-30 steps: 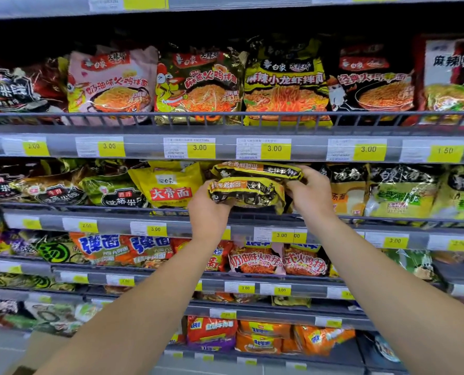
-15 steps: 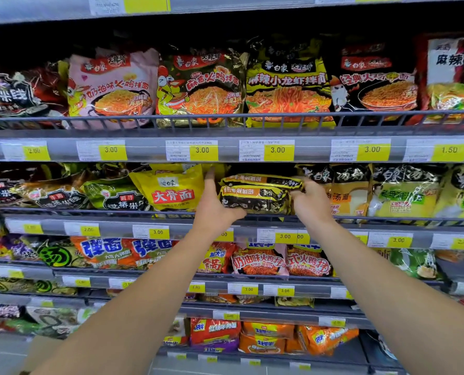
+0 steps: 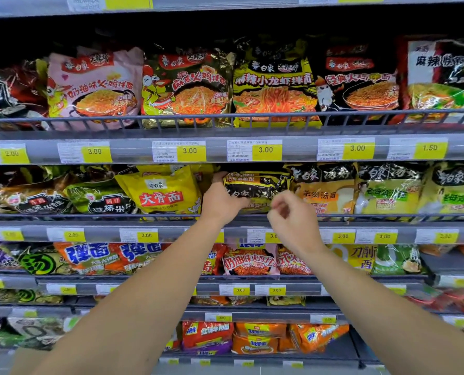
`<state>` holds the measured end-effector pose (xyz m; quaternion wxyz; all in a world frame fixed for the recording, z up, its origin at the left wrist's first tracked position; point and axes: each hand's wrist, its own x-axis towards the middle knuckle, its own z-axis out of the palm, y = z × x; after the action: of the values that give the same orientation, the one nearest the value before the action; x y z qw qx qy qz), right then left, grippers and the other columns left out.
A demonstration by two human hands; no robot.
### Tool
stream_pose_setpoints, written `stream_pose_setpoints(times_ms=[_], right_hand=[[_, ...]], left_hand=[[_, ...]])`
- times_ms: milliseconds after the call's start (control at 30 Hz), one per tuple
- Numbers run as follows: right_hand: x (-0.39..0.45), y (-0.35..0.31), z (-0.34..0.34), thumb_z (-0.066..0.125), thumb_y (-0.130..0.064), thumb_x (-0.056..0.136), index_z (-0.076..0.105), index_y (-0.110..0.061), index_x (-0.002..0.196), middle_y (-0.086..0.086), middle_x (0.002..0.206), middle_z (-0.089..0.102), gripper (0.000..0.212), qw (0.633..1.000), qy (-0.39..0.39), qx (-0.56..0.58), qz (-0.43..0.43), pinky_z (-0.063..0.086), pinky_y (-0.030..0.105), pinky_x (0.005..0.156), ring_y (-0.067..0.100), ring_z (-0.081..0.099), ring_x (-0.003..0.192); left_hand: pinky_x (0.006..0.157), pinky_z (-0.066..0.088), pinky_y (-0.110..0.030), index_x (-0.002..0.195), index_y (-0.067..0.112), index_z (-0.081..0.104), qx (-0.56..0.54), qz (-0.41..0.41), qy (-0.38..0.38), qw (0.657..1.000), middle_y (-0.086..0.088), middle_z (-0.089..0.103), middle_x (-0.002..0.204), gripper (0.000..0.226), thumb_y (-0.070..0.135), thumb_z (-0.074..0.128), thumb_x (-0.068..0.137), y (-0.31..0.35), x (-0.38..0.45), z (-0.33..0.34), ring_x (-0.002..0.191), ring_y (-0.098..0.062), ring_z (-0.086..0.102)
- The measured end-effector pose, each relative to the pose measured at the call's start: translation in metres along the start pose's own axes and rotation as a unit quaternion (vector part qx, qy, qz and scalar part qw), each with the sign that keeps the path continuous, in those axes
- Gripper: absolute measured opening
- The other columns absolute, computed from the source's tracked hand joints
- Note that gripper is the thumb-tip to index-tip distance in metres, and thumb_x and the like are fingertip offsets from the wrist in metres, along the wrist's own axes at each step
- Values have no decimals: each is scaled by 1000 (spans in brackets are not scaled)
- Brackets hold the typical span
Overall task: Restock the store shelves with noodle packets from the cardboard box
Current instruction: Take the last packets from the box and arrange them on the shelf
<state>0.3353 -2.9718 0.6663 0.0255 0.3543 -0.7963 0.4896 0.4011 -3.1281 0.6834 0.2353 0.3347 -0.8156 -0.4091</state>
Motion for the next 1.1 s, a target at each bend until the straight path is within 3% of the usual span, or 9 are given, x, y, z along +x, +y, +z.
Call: stream_pose_setpoints(times_ms=[67,200,333,433,567,667,800,933,1100], right_hand=[[-2,2,4,59,-10,84,62,-20,99,-9,88,61,18,999,-44,-13,-11,48,23,73,5,57,82],[1,4,5,58,-12,87,64,-21,113,-11,104,64,28,999,-41,-23,-10,44,17,84,4,57,95],[10,3,7,58,-14,87,62,-21,115,-10,106,63,29,998,-33,-46,-14,43,20,82,6,57,93],[22,0,11,59,-15,85,58,-19,116,-9,106,61,31,998,-39,-55,0,45,28,85,12,58,95],[33,1,17,57,-25,83,55,-15,121,-3,103,64,39,995,-54,-78,42,52,35,85,19,60,91],[34,4,19,56,-25,85,50,-12,129,2,93,67,46,990,-70,-94,76,56,40,77,20,63,83],[33,6,20,56,-20,85,50,-12,133,3,101,68,49,989,-70,-99,83,56,39,81,21,64,89],[39,1,21,56,-19,87,50,-11,138,8,118,65,52,980,-98,-153,86,48,33,89,29,57,109],[52,-5,21,51,-21,89,39,-16,148,11,133,58,60,955,-161,-210,132,42,35,99,36,48,123]], left_hand=[[60,44,-22,119,10,56,3,-13,-2,1000,-1,67,99,61,27,84,68,-2,3,-1,94,-20,65],[78,49,-32,121,15,43,-60,2,49,997,0,60,108,69,24,86,68,-8,-6,-7,96,-19,60],[71,47,-29,103,16,45,-8,76,151,986,0,50,101,42,15,75,74,-13,-25,-5,85,-18,55],[78,50,-31,100,16,59,60,124,58,989,0,63,96,21,9,65,82,-13,-22,0,87,-19,61],[89,45,-29,130,11,56,137,136,-34,981,-9,64,124,39,11,55,91,-12,-17,0,112,-28,59],[95,45,-34,140,11,47,173,132,-58,974,-10,58,135,48,12,53,93,-14,-13,-3,120,-30,55],[94,48,-37,142,12,46,179,128,-68,973,-10,60,132,51,14,53,92,-22,-7,-6,117,-30,57],[84,45,-33,137,12,50,210,136,-89,964,-13,63,124,44,17,51,93,-25,0,-7,111,-33,58],[92,44,-35,139,8,46,226,117,-142,957,-17,58,132,45,19,46,96,-22,16,-7,118,-36,53]])
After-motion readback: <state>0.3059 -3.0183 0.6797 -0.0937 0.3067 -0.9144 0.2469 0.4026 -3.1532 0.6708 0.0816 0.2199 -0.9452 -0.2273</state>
